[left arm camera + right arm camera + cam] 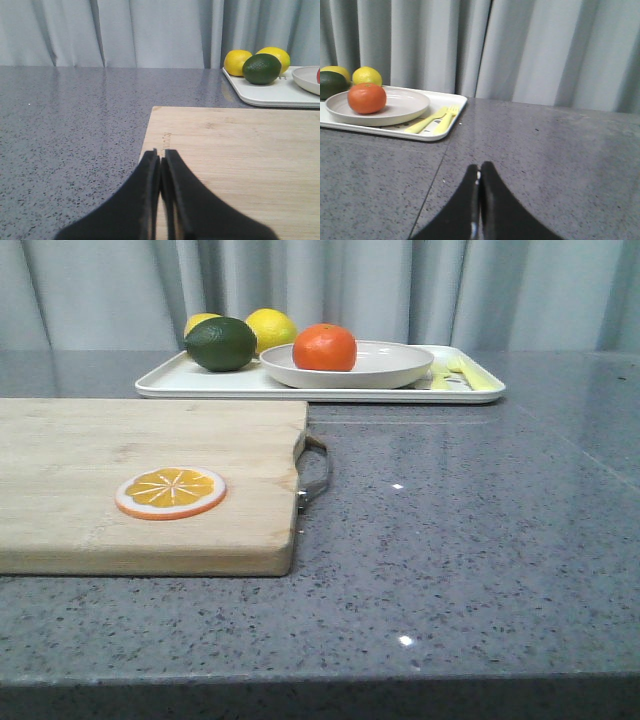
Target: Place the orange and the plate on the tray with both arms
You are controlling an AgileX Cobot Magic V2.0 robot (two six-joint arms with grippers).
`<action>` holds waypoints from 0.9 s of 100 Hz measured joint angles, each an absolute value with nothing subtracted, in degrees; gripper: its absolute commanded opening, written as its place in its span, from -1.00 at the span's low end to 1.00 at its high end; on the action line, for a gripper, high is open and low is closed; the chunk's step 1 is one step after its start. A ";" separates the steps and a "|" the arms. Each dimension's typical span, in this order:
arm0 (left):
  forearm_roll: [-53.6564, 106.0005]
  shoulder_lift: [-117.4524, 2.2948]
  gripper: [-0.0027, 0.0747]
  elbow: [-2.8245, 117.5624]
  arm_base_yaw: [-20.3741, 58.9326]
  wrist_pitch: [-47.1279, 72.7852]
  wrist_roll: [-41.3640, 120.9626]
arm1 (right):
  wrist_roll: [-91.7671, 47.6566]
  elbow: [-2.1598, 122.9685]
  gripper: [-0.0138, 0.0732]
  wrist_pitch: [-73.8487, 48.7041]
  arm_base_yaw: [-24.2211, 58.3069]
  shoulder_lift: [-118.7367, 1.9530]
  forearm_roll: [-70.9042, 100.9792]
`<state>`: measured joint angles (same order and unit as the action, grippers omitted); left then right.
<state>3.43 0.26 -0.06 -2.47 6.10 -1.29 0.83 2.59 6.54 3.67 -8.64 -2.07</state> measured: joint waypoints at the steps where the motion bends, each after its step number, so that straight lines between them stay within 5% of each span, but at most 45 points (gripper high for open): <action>1: 3.43 0.26 -0.98 -0.06 -2.47 6.10 -1.29 | 0.83 2.18 -0.84 6.54 3.52 -8.45 -2.10; 90: 3.43 0.26 -0.98 -0.06 -2.47 6.18 -1.29 | 3.37 -1.65 -0.84 0.00 0.75 0.54 -4.29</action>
